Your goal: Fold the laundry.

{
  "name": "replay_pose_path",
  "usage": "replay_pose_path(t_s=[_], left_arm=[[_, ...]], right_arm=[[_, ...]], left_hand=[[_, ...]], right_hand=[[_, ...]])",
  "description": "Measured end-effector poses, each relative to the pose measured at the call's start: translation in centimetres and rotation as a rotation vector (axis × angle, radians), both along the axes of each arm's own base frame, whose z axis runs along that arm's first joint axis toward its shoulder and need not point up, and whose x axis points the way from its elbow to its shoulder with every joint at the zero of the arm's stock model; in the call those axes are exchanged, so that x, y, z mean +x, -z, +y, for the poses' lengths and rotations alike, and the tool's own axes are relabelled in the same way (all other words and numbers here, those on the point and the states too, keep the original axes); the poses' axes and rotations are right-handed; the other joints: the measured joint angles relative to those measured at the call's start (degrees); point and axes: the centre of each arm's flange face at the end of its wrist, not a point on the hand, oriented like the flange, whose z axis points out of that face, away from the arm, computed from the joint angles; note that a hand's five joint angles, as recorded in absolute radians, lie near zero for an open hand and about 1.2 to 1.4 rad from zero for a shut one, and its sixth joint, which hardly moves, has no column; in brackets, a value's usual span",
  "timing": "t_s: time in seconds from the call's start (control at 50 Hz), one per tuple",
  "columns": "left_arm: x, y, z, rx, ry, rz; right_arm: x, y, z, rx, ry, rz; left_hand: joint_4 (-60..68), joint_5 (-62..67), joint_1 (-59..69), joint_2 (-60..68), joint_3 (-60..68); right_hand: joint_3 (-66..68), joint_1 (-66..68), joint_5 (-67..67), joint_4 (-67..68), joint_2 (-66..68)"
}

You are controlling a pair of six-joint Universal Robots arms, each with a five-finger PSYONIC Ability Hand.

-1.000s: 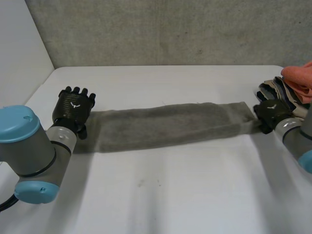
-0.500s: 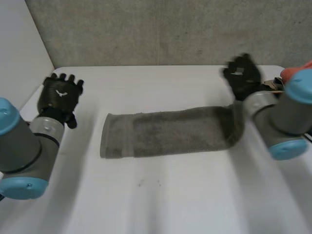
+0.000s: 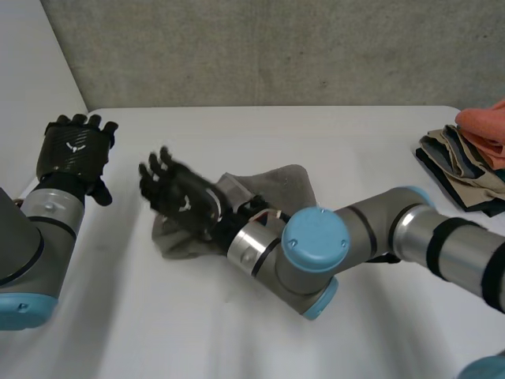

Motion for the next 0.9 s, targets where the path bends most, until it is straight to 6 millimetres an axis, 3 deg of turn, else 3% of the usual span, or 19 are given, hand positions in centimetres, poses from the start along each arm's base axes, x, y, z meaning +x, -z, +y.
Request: replay_pose_path(t_s=[0.08,0.1,0.16,0.18,0.26,0.38,0.44,0.56,0.68,0.82,0.9], left_arm=[[-0.7,-0.3,0.1,-0.012,0.034,0.003],[-1.0,-0.4,0.2,-0.016,0.047,0.005],[-1.2,-0.6,0.3,-0.020,0.060,0.007],[-2.2,-0.8,0.7,-0.027,0.103,0.011],[-3.8,-0.6,1.4,-0.024,0.169,0.012],[-7.0,1.1,2.8,0.020,0.280,0.000],[-8.5,2.5,3.5,0.052,0.334,-0.011],[-10.4,4.3,4.2,0.091,0.409,-0.027],[-11.4,6.0,3.4,0.121,0.432,-0.038],[-11.9,7.2,1.0,0.129,0.405,-0.044],[-11.5,7.8,-1.5,0.119,0.361,-0.041]], right_arm=[[-0.9,-2.4,-1.1,0.052,0.090,-0.054],[-1.8,-3.9,-1.7,0.100,0.150,-0.097],[-2.4,-4.8,-2.1,0.135,0.184,-0.124],[-4.4,-6.8,-3.1,0.250,0.273,-0.182],[-7.6,-7.7,-4.4,0.446,0.386,-0.214],[-12.5,-5.6,-5.6,0.766,0.564,-0.140],[-13.8,-4.3,-5.7,0.846,0.617,-0.097],[-14.5,-2.6,-5.9,0.872,0.646,-0.062],[-14.4,-1.3,-6.0,0.844,0.643,-0.042],[-13.9,0.0,-5.9,0.808,0.638,0.012],[-13.8,0.5,-5.8,0.793,0.640,0.038]], left_hand=[[0.0,0.0,0.0,0.0,0.0],[0.0,0.0,0.0,0.0,0.0],[0.0,0.0,0.0,0.0,0.0],[0.0,0.0,0.0,0.0,0.0],[0.0,0.0,0.0,0.0,0.0],[0.0,0.0,0.0,0.0,0.0],[0.0,0.0,0.0,0.0,0.0],[0.0,0.0,0.0,0.0,0.0],[0.0,0.0,0.0,0.0,0.0],[0.0,0.0,0.0,0.0,0.0],[0.0,0.0,0.0,0.0,0.0]], right_hand=[[-0.4,0.0,-0.2,-0.1,-0.1],[-0.4,0.0,-0.2,-0.1,-0.1],[-0.4,0.0,-0.2,-0.1,-0.1],[-0.4,0.0,-0.2,-0.1,-0.1],[-0.4,0.0,-0.2,-0.1,-0.1],[-0.4,0.0,-0.2,-0.1,-0.1],[-0.2,0.1,-0.2,0.0,0.0],[5.5,3.8,4.2,4.6,5.1],[6.4,4.5,5.1,5.5,5.4],[6.4,4.5,5.1,5.5,5.4],[6.4,4.5,5.1,5.5,5.4]])
